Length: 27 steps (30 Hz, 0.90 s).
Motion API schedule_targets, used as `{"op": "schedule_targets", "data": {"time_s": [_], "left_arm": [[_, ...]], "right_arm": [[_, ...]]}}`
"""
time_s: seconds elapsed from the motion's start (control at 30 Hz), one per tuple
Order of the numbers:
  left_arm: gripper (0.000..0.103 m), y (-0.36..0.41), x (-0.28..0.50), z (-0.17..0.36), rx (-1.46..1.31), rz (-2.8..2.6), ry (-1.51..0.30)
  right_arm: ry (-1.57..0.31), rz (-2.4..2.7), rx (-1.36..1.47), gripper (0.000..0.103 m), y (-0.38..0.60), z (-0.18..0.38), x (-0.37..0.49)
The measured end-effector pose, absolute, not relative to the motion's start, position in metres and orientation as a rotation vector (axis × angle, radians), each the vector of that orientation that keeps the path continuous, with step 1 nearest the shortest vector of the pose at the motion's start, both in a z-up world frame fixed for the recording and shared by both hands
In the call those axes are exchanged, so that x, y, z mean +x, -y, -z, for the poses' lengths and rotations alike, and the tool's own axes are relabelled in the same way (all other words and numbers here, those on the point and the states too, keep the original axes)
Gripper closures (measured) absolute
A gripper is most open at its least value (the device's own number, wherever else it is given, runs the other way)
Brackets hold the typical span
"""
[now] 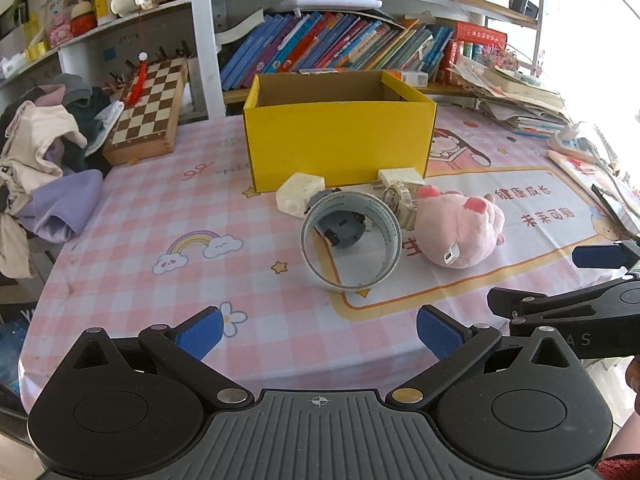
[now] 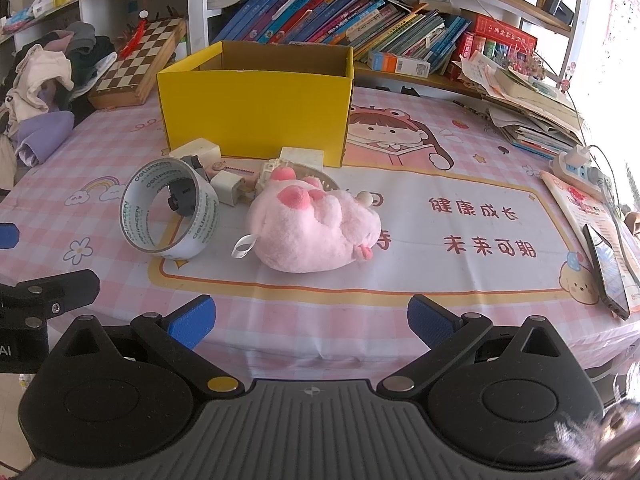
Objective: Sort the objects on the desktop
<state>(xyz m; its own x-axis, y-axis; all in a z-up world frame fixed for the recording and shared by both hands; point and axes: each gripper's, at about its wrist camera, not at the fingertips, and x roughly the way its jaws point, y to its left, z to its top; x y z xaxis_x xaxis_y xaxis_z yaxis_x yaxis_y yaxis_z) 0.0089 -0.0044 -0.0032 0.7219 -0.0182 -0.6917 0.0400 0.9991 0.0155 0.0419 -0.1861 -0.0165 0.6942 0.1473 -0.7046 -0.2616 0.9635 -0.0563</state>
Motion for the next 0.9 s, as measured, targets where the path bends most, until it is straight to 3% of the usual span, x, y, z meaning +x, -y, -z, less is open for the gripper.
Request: {"op": "schedule_targets", "data": {"time_s": [0.9], "left_arm": [[0.000, 0.0019, 0.0137, 0.0053, 0.037, 0.060, -0.755]], "right_arm": [[-0.775, -0.231, -0.155, 0.000, 0.1825, 0.0170, 0.0458]]}}
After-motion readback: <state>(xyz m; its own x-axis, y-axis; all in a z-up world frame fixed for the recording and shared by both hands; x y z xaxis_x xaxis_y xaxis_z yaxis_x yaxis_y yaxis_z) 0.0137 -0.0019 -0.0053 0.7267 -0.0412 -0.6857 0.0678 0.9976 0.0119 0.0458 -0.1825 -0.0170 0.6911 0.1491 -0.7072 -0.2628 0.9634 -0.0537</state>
